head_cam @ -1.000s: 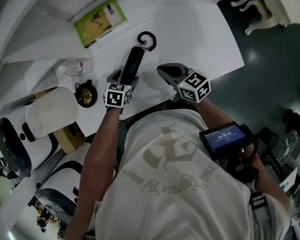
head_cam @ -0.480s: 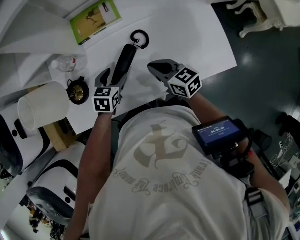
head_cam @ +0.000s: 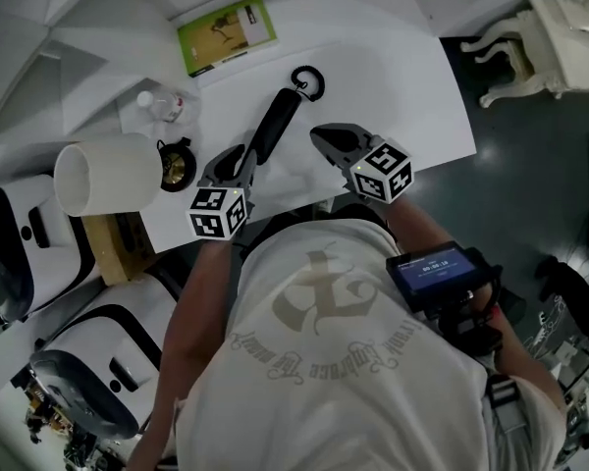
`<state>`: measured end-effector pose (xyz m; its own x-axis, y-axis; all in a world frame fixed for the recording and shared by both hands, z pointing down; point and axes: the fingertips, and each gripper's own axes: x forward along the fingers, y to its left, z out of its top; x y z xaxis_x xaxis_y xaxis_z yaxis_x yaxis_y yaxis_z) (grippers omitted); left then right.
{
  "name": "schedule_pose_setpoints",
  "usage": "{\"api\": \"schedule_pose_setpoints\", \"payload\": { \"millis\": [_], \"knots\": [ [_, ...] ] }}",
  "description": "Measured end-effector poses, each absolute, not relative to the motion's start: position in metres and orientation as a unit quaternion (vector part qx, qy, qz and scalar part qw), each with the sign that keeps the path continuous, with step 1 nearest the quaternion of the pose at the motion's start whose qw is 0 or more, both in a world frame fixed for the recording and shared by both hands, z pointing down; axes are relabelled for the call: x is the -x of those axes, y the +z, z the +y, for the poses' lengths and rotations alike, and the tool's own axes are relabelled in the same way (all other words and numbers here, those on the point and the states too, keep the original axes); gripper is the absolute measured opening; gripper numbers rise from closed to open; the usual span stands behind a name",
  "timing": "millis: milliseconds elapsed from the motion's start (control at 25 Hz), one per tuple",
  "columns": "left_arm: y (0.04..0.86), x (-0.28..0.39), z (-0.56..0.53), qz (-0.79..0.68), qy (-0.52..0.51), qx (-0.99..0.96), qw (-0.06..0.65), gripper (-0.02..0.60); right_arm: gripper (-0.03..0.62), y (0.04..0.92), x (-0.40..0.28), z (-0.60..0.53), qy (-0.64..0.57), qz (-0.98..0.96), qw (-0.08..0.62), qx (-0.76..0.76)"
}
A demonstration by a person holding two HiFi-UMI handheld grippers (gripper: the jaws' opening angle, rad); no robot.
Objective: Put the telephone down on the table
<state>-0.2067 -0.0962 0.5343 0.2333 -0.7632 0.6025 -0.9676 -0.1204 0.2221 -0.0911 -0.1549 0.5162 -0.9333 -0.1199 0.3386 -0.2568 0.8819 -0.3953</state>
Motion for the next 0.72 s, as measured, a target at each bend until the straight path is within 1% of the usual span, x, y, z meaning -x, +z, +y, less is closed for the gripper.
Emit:
{"api": "schedule_pose_setpoints", "payload": {
  "millis": [80,200,720],
  "knots": [
    [0.529,0.209,-0.084,-0.598,0.151,-0.729,0.298,0.073,0.015,0.511,0.093,-0.147,0.212,-0.960,0.154,-0.096],
    [0.526,0.212,-0.064,-0.602,0.131,-0.729,0.298,0.015,0.015,0.504,0.095,-0.132,0.200,-0.963,0.154,-0.094],
    [0.528,0.217,-0.012,-0.592,0.101,-0.739,0.306,0.012,0.015,0.495,0.091,-0.088,0.184,-0.965,0.157,-0.103]
  ]
}}
